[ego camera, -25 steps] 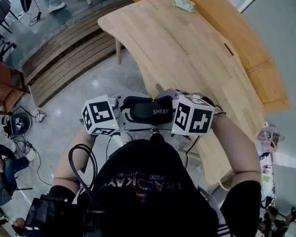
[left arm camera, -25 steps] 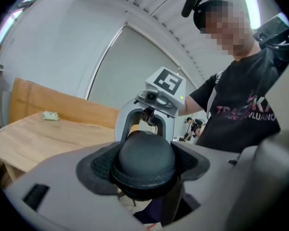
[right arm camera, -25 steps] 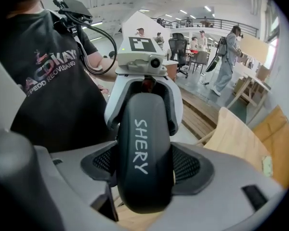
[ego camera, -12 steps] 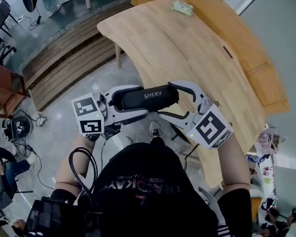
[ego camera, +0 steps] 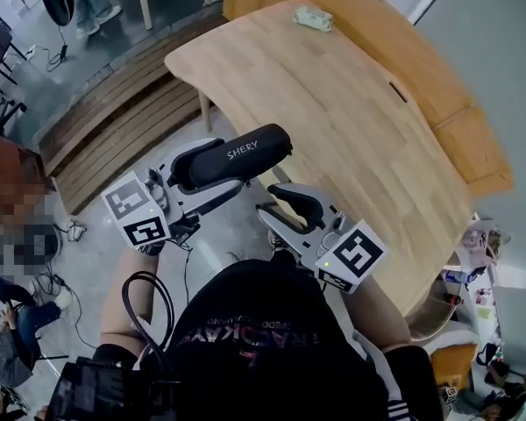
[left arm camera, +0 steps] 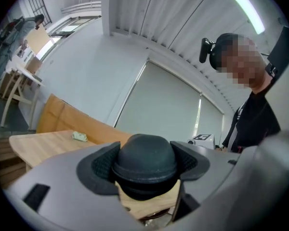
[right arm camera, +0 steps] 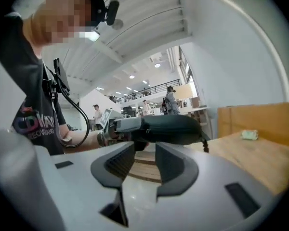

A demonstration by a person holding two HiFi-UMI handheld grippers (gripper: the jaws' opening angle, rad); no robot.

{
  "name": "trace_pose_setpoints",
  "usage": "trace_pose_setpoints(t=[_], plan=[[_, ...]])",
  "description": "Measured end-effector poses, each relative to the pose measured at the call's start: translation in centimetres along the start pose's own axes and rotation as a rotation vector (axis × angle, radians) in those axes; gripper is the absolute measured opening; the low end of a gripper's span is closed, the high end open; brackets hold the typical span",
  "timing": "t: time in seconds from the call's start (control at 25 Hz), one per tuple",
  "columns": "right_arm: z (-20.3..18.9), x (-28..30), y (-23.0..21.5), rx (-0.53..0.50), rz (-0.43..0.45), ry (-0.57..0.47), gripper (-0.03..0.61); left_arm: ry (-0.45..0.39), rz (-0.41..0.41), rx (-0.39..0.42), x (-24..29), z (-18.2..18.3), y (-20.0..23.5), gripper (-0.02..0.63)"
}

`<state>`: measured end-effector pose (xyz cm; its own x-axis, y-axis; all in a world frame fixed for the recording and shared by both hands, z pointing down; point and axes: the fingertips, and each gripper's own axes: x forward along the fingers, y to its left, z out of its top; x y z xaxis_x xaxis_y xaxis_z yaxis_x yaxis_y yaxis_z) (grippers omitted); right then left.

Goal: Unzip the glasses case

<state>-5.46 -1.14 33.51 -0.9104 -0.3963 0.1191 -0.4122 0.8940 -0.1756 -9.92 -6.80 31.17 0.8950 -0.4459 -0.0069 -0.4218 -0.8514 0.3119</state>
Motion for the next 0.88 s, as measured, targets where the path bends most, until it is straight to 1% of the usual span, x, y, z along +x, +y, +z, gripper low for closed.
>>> trace_pose_setpoints(t=[0.08,0.12,0.16,0.2,0.24,0.36,0.4,0.48,0.52,0.6,0.68,0.76,0.88], plan=[[-0.2,0.7,0.4,0.040,-0.009,-0.025,0.133,-0.005,-0.007,0.016,0.1,0.3,-0.3,0.333],[-0.1,1.0,0.3,0.045,-0.027,-0.041,0.129,-0.007,-0.003,0.019,0.1,0.4,-0.4,0.333],[0.1,1.2,0.2,0.029,-0.060,-0.054,0.127,-0.009,0.004,0.014,0.1,0.5,-0.4,0.333],[0.2,1.2,-0.1,-0.019,-0.108,-0.055,0.126,-0.010,0.017,0.002,0.2,0.5,-0.3,0.333],[0.3,1.1,-0.4,-0.101,-0.161,-0.034,0.121,-0.009,0.035,-0.016,0.2,0.4,-0.2,0.333],[-0.2,0.8,-1.0,-0.419,-0.291,0.098,0.118,0.006,0.098,-0.082,0.4,0.0,0.7,0.333],[0.0,1.0,-1.0,-0.496,-0.322,0.101,0.118,0.013,0.117,-0.098,0.4,-0.1,1.0,0.333],[0.5,1.5,-1.0,-0.613,-0.373,0.071,0.118,0.025,0.140,-0.123,0.5,-0.2,1.4,0.333],[0.4,1.7,-1.0,-0.668,-0.392,0.077,0.118,0.028,0.143,-0.134,0.5,-0.2,1.4,0.333],[0.2,2.0,-1.1,-0.763,-0.429,0.108,0.118,0.031,0.144,-0.157,0.6,-0.3,1.3,0.333],[0.2,2.0,-1.1,-0.835,-0.471,0.123,0.118,0.034,0.142,-0.176,0.7,-0.4,1.1,0.333],[0.3,2.0,-1.1,-0.886,-0.503,0.126,0.118,0.039,0.141,-0.186,0.8,-0.6,1.0,0.333],[0.1,2.3,-1.0,-0.924,-0.521,0.139,0.118,0.047,0.134,-0.200,1.0,-1.0,0.9,0.333]])
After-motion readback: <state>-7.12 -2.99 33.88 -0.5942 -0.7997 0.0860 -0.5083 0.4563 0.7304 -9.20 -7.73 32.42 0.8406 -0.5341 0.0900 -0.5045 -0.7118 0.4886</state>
